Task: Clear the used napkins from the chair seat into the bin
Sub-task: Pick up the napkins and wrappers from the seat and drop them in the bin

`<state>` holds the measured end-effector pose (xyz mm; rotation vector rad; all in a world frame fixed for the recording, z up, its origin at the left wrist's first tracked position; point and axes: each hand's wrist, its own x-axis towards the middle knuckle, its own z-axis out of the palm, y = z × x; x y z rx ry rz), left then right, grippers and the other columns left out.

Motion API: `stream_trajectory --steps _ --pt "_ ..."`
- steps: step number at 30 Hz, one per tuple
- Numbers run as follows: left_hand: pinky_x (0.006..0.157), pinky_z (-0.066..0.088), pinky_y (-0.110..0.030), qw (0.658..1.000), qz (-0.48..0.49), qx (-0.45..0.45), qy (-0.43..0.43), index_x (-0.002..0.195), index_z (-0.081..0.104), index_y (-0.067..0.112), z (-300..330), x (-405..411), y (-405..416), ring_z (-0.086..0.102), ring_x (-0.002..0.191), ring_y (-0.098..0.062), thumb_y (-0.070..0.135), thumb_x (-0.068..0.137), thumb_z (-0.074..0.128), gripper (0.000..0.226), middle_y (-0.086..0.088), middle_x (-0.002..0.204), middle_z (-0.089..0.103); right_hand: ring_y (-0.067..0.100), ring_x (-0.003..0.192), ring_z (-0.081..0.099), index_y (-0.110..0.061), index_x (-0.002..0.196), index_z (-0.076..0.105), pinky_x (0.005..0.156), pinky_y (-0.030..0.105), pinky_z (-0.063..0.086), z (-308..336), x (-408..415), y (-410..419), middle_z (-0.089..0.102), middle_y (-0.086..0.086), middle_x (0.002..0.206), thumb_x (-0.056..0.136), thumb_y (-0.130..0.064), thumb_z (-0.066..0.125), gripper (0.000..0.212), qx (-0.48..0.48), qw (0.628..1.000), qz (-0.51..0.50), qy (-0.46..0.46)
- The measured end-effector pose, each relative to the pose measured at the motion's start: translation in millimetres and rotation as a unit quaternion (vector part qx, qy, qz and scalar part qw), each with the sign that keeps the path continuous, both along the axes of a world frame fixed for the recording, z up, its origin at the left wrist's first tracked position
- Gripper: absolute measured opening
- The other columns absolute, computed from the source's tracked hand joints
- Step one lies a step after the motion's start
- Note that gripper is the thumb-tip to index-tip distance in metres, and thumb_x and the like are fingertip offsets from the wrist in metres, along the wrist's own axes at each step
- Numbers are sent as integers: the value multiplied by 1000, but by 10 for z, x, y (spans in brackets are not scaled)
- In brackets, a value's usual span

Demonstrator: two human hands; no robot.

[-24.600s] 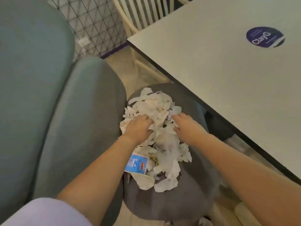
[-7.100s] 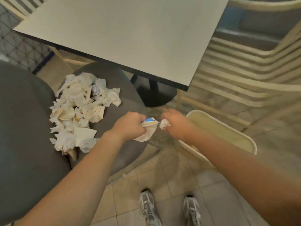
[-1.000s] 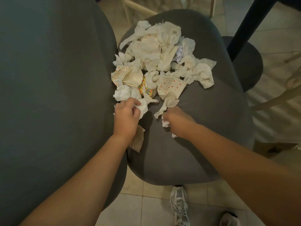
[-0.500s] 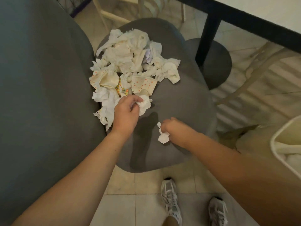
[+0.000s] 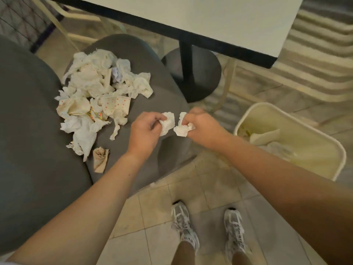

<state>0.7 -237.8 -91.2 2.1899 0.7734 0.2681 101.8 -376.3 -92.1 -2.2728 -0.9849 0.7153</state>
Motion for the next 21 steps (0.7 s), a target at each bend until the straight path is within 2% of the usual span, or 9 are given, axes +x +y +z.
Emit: stream_trajectory --steps 2,4,6,8,11,14,16,19,21 --pt "72 34 -1 999 -37 16 -21 88 72 13 69 153 -256 51 77 13 -4 78 53 27 7 85 55 23 95 54 -7 104 65 73 18 31 88 105 -278 50 10 115 84 -8 62 20 20 999 -39 4" --pt "71 34 -1 995 -84 20 -46 87 72 10 147 328 -554 51 76 11 -6 78 54 26 4 85 57 20 95 51 -7 105 65 76 15 30 169 218 -612 50 8 114 83 -5 62 23 33 997 -76 3" --pt "71 35 -2 988 -139 30 -65 87 72 8 208 508 -852 51 75 9 -7 77 55 25 1 85 58 21 98 52 -6 105 66 70 10 28 212 328 -944 53 10 113 82 -4 63 23 42 993 -109 -11" --pt "73 36 -2 979 -185 38 -71 87 72 7 231 689 -1139 53 77 4 -7 77 55 24 0 85 58 23 100 54 -5 103 67 66 11 27 230 425 -1284 56 13 112 82 -4 63 22 41 989 -139 -19" --pt "77 43 -10 964 -254 38 -65 90 72 8 244 924 -1527 56 83 -7 -5 81 56 23 0 88 59 20 98 53 -9 102 66 79 18 34 211 516 -1771 56 7 112 83 -5 62 20 27 982 -184 -10" --pt "82 49 -25 947 -315 45 -45 92 71 7 223 1105 -1845 58 89 -14 -4 83 56 20 -5 92 61 23 97 55 -11 104 64 82 27 41 146 519 -2162 55 7 111 83 -7 64 21 8 975 -223 8" --pt "85 50 -32 935 -351 45 -24 91 71 8 176 1206 -2057 58 90 -15 -4 81 56 21 -5 93 62 25 104 55 -12 108 62 82 25 38 77 500 -2421 55 7 114 84 -9 62 25 -26 970 -239 27" --pt "94 48 -36 924 -378 17 54 95 71 12 111 1300 -2271 58 100 -16 -2 83 55 24 -5 103 65 23 123 45 -17 121 58 95 25 34 17 447 -2682 49 5 130 85 -11 58 36 -96 973 -193 87" --pt "102 42 -32 919 -378 -11 112 102 70 13 99 1319 -2368 55 110 -14 -1 83 53 29 -3 114 62 25 128 41 -16 123 57 102 28 34 6 420 -2777 43 5 136 84 -1 52 42 -104 970 -184 122"
